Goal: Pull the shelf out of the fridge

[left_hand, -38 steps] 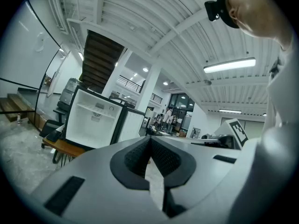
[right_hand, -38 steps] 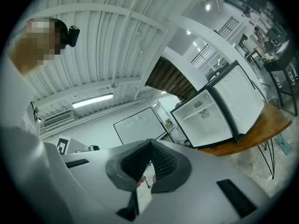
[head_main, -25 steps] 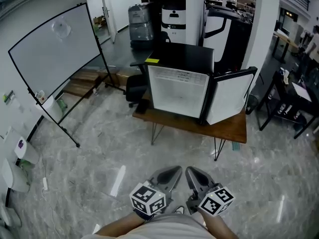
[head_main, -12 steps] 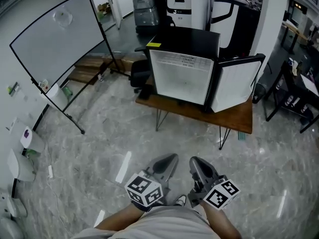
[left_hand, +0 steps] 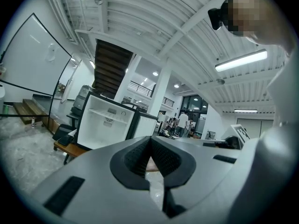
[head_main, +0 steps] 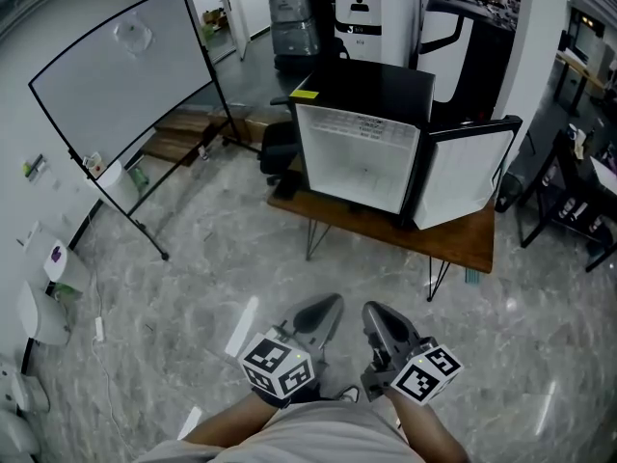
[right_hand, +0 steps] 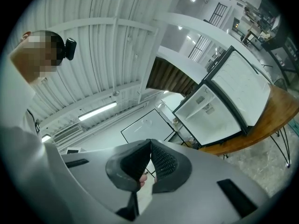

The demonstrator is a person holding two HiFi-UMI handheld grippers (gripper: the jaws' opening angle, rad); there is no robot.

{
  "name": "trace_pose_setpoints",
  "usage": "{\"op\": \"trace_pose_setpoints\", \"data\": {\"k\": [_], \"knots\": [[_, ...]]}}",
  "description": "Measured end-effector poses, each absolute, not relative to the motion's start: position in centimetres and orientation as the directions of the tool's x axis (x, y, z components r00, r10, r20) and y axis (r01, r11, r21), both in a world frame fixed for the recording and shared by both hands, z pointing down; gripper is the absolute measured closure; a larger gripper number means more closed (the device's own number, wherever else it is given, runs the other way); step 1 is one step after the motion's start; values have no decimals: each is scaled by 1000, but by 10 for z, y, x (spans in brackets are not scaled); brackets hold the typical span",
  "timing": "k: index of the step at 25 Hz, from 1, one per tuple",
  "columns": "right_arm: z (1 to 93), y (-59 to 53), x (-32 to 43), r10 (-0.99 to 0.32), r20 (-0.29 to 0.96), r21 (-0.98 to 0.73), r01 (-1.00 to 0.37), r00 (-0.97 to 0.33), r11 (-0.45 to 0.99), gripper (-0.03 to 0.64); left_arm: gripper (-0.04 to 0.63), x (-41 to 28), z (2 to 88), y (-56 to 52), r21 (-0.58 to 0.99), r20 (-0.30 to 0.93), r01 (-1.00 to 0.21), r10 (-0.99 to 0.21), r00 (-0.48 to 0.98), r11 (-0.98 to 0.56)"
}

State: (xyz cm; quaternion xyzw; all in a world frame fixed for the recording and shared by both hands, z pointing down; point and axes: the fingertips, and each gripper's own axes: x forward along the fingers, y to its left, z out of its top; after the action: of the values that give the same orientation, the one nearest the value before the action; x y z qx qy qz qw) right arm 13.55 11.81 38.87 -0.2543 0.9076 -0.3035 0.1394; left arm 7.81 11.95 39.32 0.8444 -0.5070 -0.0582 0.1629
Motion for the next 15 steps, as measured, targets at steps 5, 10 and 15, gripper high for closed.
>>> {"op": "trace_pose_setpoints", "data": {"k": [5,10,15], "knots": [[395,88,120,-556,-92,-639,-379,-826,669,594,589,64,395,91,332,57,-833,-872,486,-443],[399,39,94,-589,-85,-654,-401,-804,641,594,589,38,398,41,331,50,-818,-857,513,-471],[401,-26,55,-631,-91,-665,-424,-770,615,594,589,-2,398,-23,307,48,-805,-837,545,-507]]}}
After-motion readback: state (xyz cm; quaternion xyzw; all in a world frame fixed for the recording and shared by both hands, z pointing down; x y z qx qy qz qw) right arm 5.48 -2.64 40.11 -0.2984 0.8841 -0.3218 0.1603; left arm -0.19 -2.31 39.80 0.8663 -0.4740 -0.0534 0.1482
